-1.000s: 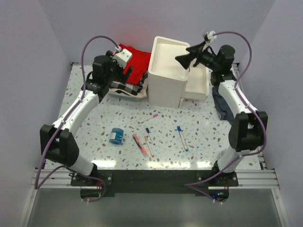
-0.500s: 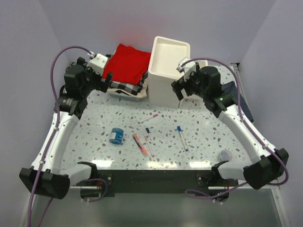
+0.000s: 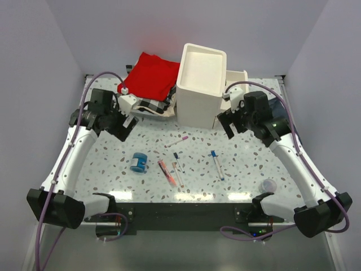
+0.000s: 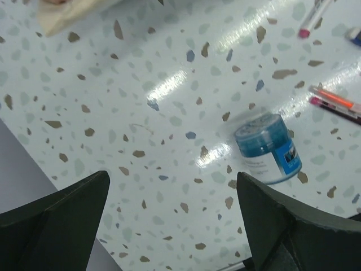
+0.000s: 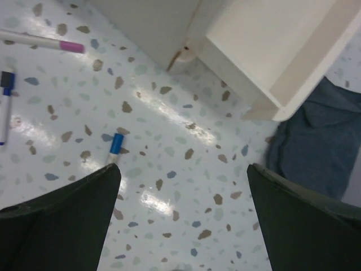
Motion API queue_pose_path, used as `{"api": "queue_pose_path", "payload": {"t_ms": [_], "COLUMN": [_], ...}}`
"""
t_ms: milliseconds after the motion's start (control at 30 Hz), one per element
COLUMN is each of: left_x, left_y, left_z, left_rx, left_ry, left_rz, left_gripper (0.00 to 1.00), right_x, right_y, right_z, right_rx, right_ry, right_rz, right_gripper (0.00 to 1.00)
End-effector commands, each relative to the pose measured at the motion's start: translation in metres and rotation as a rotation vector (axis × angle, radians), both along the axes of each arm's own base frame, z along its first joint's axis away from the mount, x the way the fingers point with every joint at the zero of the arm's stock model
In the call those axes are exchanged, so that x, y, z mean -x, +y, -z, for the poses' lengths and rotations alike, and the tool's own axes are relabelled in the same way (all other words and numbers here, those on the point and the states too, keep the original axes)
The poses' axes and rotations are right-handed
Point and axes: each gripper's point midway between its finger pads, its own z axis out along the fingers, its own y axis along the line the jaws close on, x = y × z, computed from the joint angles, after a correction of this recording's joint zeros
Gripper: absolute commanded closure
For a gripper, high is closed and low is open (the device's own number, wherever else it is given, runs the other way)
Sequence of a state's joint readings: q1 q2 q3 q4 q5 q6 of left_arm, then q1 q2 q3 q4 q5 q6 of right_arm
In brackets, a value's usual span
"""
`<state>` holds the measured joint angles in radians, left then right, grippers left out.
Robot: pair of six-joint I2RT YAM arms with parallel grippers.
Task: Sort the stationery into containers
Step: Pick up the stationery from the center of the board.
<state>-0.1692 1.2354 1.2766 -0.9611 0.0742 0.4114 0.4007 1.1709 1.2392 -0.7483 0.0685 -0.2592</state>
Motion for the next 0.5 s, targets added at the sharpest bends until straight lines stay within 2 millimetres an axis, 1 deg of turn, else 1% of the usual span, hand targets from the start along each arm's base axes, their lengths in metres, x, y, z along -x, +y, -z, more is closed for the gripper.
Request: {"api": "queue_pose_path", "payload": {"t_ms": [0,67,100,133,167,200,233,267,300,333,367,400,433,467], "left_x": [0.027,0.027,0.024,0.016,0.012,0.007,0.001,-0.001,-0.003,-0.005,-0.004,-0.007,-0.011,-0.01], "left_y": [-0.003,-0.002,0.003,0.006,0.012,0.021,0.028,0.041,0.048,0.057,0.083,0.087,0.099,0.123], "left_z": [0.021,0.025,0.027,0.027,0.027,0.023,0.023,0.023,0.026,0.024,0.023,0.023,0.017,0.014], "left_rx": [0.032,0.034,0.014,0.002,-0.009,-0.028,-0.042,-0.044,-0.042,-0.037,-0.029,0.02,0.041,0.058], "left_ry": [0.13,0.151,0.143,0.106,0.082,0.044,0.012,0.012,0.023,0.023,0.026,0.026,0.002,-0.01], "left_rz": [0.003,-0.016,-0.051,-0.065,-0.085,-0.122,-0.151,-0.193,-0.217,-0.248,-0.334,-0.348,-0.385,-0.458], "left_gripper": [0.0,0.0,0.0,0.0,0.0,0.0,0.0,0.0,0.0,0.0,0.0,0.0,0.0,0.0], "right_x": [0.037,0.038,0.034,0.033,0.031,0.025,0.022,0.017,0.015,0.014,0.013,0.015,0.025,0.026], "right_y": [0.037,0.046,0.05,0.062,0.069,0.077,0.092,0.098,0.108,0.128,0.14,0.152,0.176,0.19], "right_z": [0.006,-0.002,-0.001,-0.01,-0.011,-0.006,-0.015,-0.016,-0.018,-0.018,-0.02,-0.019,-0.012,-0.009], "right_rx": [-0.15,-0.14,-0.119,-0.123,-0.113,-0.088,-0.084,-0.073,-0.083,-0.088,-0.094,-0.082,-0.059,-0.042], "right_ry": [0.144,0.131,0.125,0.103,0.097,0.107,0.086,0.079,0.084,0.087,0.072,0.06,0.064,0.04], "right_rz": [-0.197,-0.277,-0.307,-0.361,-0.394,-0.419,-0.452,-0.447,-0.45,-0.486,-0.505,-0.553,-0.628,-0.663], "right_gripper": [0.01,0.01,0.01,0.01,0.01,0.01,0.01,0.01,0.01,0.01,0.01,0.01,0.01,0.01]}}
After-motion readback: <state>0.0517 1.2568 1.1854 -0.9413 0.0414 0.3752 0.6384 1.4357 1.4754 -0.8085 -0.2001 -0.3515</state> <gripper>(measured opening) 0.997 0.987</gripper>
